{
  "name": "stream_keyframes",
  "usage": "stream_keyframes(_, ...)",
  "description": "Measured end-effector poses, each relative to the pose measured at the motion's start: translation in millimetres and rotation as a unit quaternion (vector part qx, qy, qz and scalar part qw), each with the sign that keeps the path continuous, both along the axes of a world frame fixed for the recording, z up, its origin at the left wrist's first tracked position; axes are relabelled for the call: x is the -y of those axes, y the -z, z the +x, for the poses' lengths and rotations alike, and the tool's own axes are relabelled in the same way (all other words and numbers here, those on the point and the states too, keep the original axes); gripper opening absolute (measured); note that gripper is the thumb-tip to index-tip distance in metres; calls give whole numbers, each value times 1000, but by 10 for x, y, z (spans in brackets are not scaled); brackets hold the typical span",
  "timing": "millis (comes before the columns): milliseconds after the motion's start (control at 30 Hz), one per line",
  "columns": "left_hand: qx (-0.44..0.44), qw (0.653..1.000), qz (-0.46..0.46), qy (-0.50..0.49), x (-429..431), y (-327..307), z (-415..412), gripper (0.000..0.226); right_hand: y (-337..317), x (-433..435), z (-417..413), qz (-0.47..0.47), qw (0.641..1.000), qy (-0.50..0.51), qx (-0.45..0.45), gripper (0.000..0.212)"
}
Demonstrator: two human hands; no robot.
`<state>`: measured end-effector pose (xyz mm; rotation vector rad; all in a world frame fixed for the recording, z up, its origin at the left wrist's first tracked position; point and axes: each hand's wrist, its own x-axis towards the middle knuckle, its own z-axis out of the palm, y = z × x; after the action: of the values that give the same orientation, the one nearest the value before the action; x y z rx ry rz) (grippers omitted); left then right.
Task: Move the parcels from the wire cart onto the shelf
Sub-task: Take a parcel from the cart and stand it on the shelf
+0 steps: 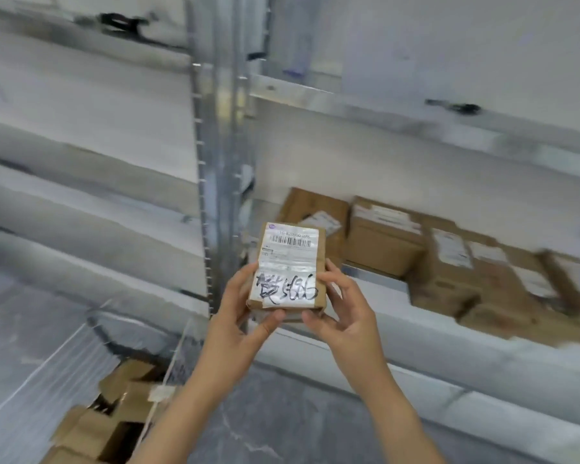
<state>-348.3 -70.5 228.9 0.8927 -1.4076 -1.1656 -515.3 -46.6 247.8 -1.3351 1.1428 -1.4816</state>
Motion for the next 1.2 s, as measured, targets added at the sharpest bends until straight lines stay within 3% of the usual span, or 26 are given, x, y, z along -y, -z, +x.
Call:
stream_keyframes(267,18,991,-15,131,-829,44,-1846,61,14,-1250,-1724,-12,992,126,26,53)
stream_keyframes(600,50,959,-35,278,-1615,14,-3742,58,-16,-2475,-3330,-29,955,293,26,47)
stream_keyframes(867,84,938,-39,333,-1828,16,-5100,57,111,-2832,-4510,-34,923,384,24,45)
stream_keyframes(1200,89,916,-29,390,-1814,-9,-7023,47,86,-2917,-6295,-8,904,426,33,45)
